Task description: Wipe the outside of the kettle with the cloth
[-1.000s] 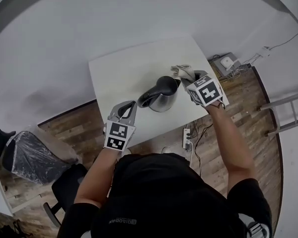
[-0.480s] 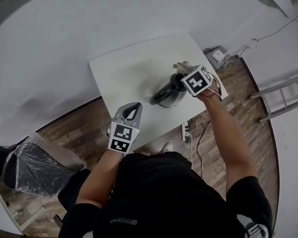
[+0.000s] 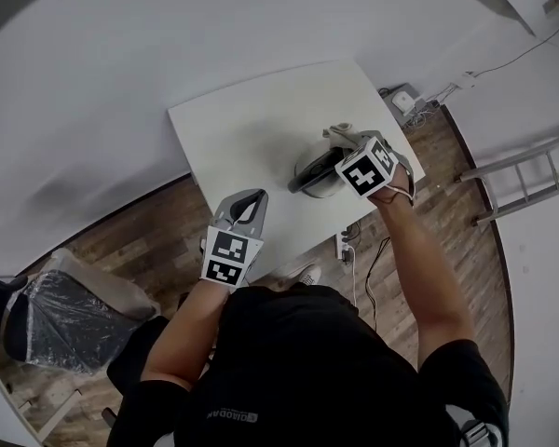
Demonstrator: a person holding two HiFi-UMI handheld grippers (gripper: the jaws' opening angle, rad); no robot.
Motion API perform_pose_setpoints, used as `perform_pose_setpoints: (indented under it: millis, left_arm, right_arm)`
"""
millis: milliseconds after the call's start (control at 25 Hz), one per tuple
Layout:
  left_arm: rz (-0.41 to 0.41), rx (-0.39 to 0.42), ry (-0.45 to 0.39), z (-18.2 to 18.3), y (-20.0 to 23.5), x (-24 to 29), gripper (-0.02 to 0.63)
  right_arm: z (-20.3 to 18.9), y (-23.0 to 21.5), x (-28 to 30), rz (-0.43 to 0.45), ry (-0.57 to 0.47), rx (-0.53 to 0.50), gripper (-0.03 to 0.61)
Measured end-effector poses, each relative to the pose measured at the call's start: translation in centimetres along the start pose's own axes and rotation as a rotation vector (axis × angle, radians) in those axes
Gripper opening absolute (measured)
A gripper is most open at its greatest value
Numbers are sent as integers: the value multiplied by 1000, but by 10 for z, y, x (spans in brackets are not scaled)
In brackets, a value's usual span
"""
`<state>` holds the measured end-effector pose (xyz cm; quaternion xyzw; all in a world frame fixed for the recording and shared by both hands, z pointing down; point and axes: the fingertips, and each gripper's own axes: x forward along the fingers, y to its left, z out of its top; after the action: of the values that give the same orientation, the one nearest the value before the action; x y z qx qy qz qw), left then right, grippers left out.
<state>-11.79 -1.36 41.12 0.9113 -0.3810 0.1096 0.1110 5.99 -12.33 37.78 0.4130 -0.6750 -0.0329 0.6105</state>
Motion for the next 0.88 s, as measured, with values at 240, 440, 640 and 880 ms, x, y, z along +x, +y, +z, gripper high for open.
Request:
perform_pose_setpoints:
  millis: [240,440,640,880]
  left_arm:
    - [-6,-15,-5,-1,1,-1,6]
    - [-8,-26,-17,-1,3,-4,6]
    - [8,-40,-17,-6,8,-7,6]
    - [18,-45,-4,-12,10,-13,6]
  right_arm:
    - [11,28,-12,-68,6,-145,91]
    - [25,51,-20,-59,-17,-169,91]
    - [33,79,-21,-38,-31,-202,91]
    - [37,108,-21,15,-65,-167,91]
